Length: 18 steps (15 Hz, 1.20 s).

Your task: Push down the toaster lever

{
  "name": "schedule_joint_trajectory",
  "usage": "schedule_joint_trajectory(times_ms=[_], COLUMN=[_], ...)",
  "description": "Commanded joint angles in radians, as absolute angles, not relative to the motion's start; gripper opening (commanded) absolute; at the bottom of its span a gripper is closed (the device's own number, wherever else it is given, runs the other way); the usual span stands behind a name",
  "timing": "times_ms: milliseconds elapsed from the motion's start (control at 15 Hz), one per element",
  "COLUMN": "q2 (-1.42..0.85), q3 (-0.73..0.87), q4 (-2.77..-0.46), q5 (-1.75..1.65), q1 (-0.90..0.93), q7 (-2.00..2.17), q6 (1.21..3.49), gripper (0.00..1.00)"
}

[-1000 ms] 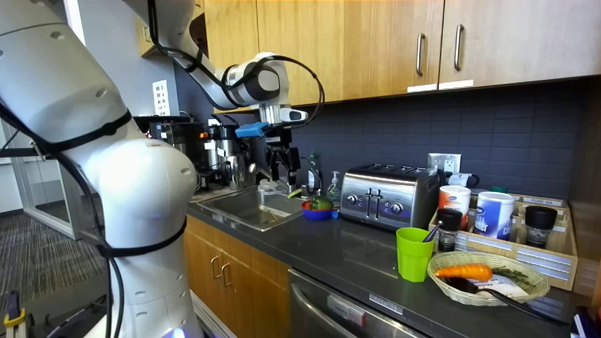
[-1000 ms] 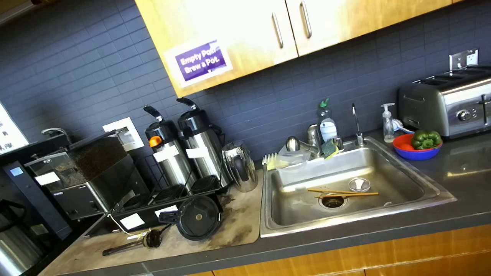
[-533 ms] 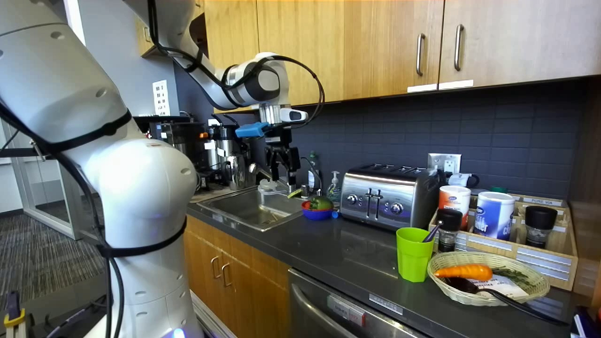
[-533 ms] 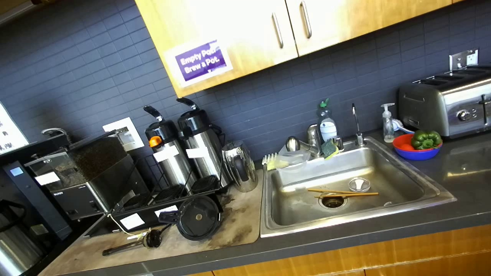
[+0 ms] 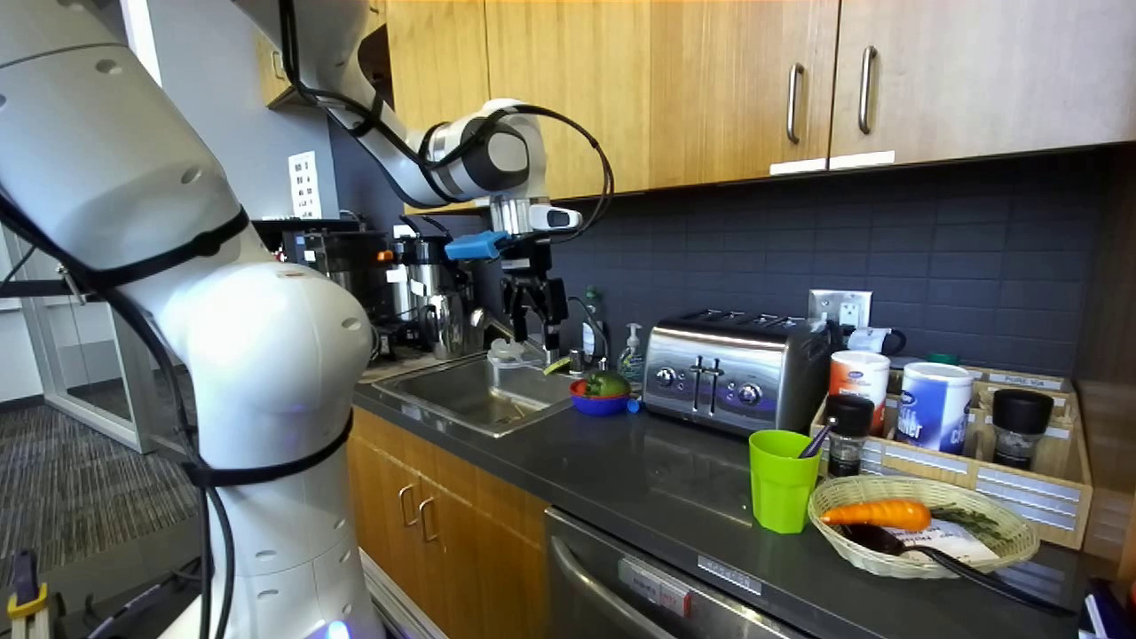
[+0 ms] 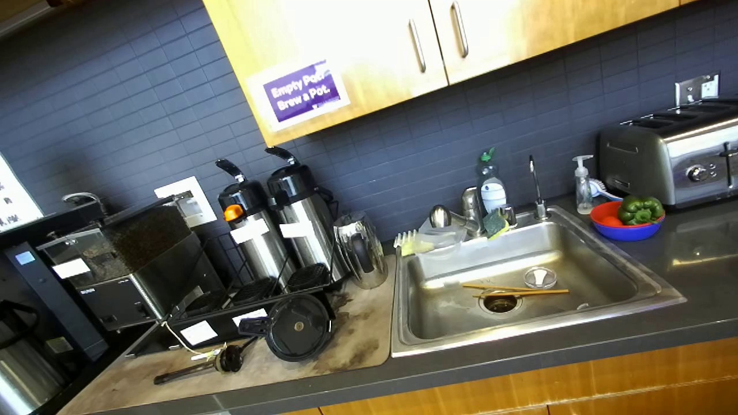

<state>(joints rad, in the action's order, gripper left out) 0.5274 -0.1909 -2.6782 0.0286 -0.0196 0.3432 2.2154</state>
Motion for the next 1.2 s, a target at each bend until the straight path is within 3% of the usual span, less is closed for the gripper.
schedule_joint_trajectory(times_ms=[0,800,1133], q2=[0.526,0.525,0.507], q3=[-0.177,-0.182,-0.155], q4=[-2.677,-2.678,-2.701], q5=[0.020,0.010,0.014], q1=[-0.006,-0.012,-0.018], q7=[0.349,0.357,0.326], q6=[2.213,2.209,2.336], gripper=[1.00,1.00,1.00])
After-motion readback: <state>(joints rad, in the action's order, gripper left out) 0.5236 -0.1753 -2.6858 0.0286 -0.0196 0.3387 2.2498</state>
